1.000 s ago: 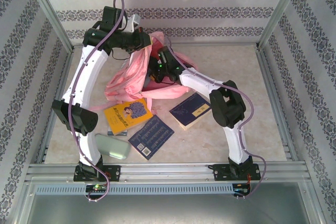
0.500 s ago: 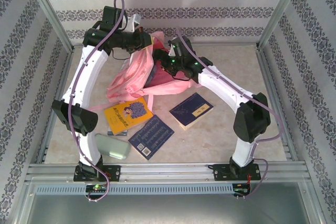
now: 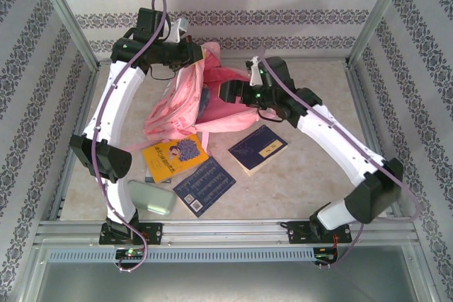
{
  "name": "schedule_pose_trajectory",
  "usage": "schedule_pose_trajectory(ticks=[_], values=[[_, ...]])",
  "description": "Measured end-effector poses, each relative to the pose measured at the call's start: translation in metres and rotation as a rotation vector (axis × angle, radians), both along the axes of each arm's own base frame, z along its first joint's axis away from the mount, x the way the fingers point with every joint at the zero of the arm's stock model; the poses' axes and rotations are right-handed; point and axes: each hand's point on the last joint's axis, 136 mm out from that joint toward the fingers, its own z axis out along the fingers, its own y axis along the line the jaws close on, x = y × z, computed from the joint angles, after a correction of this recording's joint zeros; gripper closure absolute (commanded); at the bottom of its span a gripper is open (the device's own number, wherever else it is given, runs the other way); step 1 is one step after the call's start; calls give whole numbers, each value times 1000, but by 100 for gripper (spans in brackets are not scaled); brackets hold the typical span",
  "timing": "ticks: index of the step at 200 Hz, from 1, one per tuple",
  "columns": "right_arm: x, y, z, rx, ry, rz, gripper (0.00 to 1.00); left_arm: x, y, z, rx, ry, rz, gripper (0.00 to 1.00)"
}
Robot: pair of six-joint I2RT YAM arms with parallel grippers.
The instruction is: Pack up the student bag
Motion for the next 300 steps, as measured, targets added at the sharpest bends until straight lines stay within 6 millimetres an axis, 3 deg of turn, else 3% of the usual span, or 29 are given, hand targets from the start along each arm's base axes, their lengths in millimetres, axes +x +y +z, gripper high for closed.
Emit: schedule_pose_trajectory(ticks=[15,30,48,59,78,121,153,198,239,300], values=[[-24,10,3,-54,-117,98,15,0,1,0,0,0,2,100],[-68,36,-2,-106,-245,277,12,1,1,0,0,0,3,100],[-124,67,-18,-156,-376,519,11,1,2,0,0,0,4,100],[-148,81,-32,-185,-415,631,11,1,3,0,0,-1,6,100],[-169,106,-58,-231,-439,757,11,2,4,0,1,-1,9,100],[-206,170,-146,-331,-328,957,9,3,13,2,1,-5,29,100],[-225,200,-187,-370,-269,1033,3,-1,24,5,1,-7,51,100],[-237,228,-204,-366,-256,1061,2,-2,30,4,2,-1,62,100],[-238,236,-212,-378,-257,1047,2,-2,30,3,2,2,62,100],[-235,235,-246,-443,-213,1031,2,-2,29,-1,1,12,60,100]])
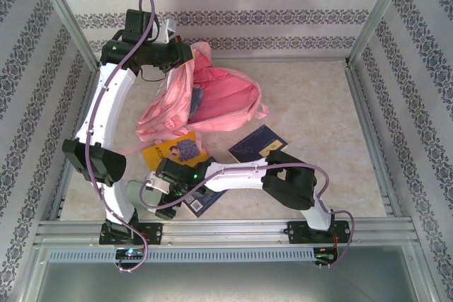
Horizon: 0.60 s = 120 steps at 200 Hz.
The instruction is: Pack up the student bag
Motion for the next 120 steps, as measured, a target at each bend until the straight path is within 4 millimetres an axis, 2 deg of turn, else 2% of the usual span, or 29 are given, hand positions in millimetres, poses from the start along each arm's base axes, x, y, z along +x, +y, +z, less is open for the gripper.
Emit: schedule_pose_trajectory(ticks=[60,96,120], values=[[0,-1,-17,-36,-2,-16,5,-1,-2,-2,-16,15,-5,100],[2,8,-20,-34,-5,-25,7,0,-3,-2,-24,17,-3,100],[6,13,-29,-41,-11,-40,14,1,-3,-2,-28,18,0,100]])
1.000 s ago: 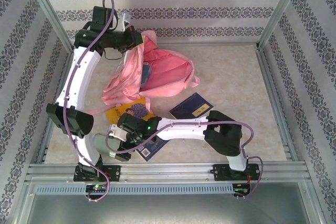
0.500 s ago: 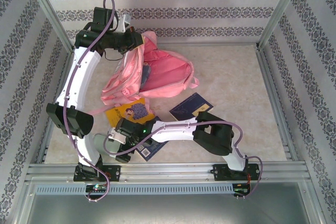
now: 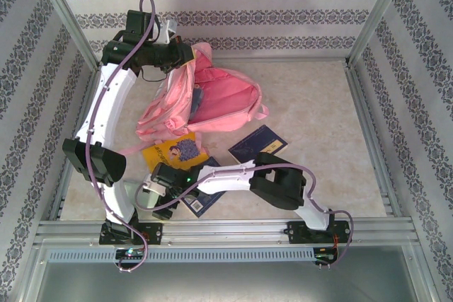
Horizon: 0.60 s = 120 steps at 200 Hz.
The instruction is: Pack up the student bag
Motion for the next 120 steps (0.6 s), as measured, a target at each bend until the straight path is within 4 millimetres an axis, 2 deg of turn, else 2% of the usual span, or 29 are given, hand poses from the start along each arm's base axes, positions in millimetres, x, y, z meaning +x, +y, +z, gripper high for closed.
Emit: schedule_pose_trajectory(ticks=[64,90,120], values=[[5,-1,6,15,-7,-19,52,0,-3,-3,-19,15,-8,100],[3,-6,12,14,-18,-5,53,0,-3,-2,-21,15,-6,100],[2,-18,33,36,-47,9,53,0,-3,-2,-21,15,-6,100]])
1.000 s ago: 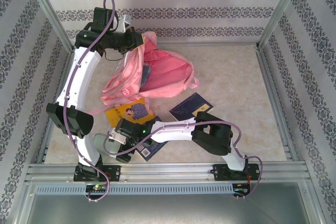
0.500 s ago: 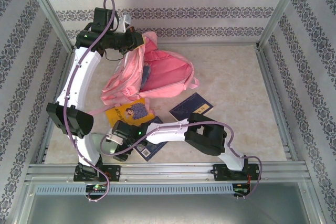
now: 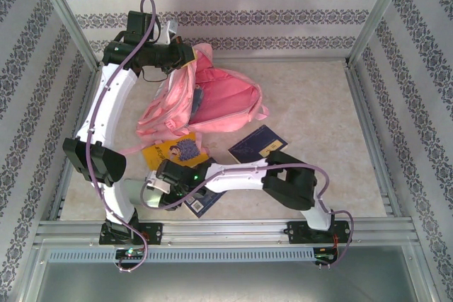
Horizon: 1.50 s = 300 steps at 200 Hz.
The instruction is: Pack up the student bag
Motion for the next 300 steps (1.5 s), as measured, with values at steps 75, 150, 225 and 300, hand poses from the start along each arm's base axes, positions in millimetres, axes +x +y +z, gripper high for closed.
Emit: schedule_pose_trajectory(ticks=[75,150,225,300], values=[[44,-71,99,129,-158,-154,58,0,0,0,1,-1,1,100],[59,-210,130,135,-244,-452,63,0,0,0,1,0,1,100],[104,-287,201,199,-340,-750,70,-4,-11,-1,12,-2,-15,100],[113,-323,226,84,-352,-842,70,-14,-32,-6,40,6,-47,100]])
